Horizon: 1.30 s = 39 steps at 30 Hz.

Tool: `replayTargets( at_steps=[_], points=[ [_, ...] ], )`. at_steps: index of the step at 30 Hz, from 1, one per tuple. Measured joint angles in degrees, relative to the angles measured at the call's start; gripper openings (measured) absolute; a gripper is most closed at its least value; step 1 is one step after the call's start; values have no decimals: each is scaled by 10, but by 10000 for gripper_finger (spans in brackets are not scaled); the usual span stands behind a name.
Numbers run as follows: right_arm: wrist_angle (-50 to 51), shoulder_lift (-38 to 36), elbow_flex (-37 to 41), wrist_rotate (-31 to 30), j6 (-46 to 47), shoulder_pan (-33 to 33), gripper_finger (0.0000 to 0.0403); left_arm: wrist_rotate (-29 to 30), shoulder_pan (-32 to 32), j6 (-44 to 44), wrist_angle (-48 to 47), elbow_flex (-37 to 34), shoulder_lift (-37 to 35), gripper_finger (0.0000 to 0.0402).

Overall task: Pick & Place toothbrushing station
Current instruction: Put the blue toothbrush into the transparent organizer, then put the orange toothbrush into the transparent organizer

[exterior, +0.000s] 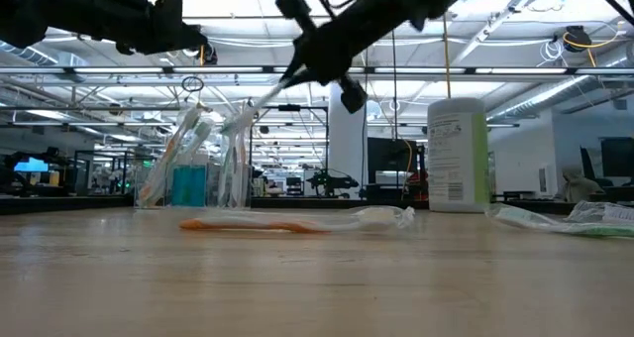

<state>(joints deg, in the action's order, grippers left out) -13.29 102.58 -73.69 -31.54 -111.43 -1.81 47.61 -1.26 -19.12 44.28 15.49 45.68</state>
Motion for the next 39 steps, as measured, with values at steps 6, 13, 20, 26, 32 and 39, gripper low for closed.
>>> replayTargets(
  at_steps=[6,13,20,26,32,39],
  points=[
    [-119,39,-4,3,-121,-70,14,52,1,-50,1,0,-1,166],
    [-121,85,-4,33,-157,-115,15,50,4,-57,4,0,-1,166],
    [-191,118,-4,117,-185,-126,24,49,18,-65,4,0,-1,166],
    [-200,118,-4,229,-185,-126,57,49,33,-67,4,0,-1,166],
    [-200,118,-4,244,-185,-126,100,49,35,-63,3,0,-1,166],
    [-285,118,-4,242,-71,-133,159,48,35,-58,2,0,-1,166]
  ],
)
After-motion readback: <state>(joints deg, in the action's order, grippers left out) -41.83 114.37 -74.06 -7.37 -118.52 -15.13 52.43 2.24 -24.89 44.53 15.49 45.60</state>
